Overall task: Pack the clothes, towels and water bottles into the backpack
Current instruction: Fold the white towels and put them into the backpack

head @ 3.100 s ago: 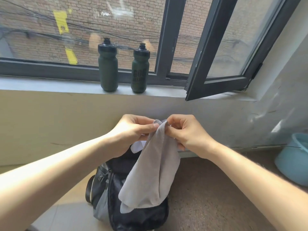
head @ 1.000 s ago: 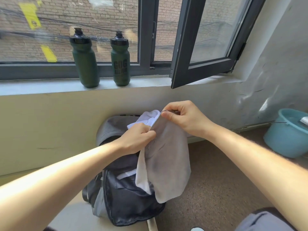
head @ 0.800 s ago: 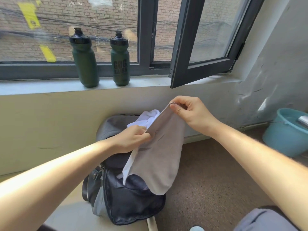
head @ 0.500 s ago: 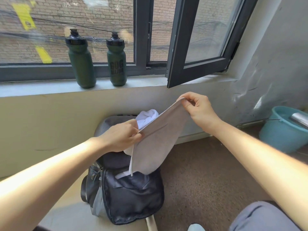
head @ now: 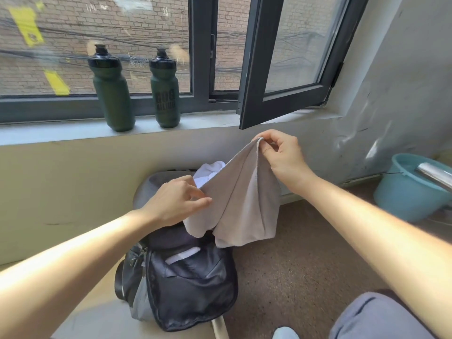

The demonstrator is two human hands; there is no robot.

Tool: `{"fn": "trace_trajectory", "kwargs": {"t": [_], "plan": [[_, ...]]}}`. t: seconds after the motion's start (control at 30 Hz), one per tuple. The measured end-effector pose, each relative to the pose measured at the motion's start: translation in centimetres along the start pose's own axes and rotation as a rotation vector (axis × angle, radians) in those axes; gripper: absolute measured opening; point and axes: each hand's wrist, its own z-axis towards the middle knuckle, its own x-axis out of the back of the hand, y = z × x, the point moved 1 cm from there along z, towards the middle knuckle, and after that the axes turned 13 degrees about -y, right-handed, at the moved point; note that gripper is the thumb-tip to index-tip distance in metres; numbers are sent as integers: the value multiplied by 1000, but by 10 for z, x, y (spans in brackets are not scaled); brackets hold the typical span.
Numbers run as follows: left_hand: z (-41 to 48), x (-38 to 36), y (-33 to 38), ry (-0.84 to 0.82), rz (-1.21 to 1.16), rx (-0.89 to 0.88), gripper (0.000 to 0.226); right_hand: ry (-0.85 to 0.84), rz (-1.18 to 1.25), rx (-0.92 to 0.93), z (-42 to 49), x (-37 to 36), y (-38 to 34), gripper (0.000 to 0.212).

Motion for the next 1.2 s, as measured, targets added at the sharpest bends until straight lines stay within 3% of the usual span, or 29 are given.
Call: {"fn": "trace_trajectory", "kwargs": {"t": [0.3,0.47,0.6,0.7,0.93,1.1,1.2], "plan": [[4,-22,33,-130,-38,-73,65,127,-166,85,3,-4,-16,15],[4,-29,60,-11,-6,34,79,154,-242,156,3,-8,-25,14],[9,-33,70,115,32,139,63,177,-242,218,4,-9,-30,16],[11,-36,61,79,-17,77,51,236,-239,232,4,-4,-26,14],[9,-42,25,-112,-6,-104,59,395,-169,115,6,12,-8,15],[8,-36,6,-196,-20,-72,73,503,-109,-43,9,26,9,15],[6,-26,1,-152,-6,-52,71,487,-111,-133,8,31,21,16]]}}
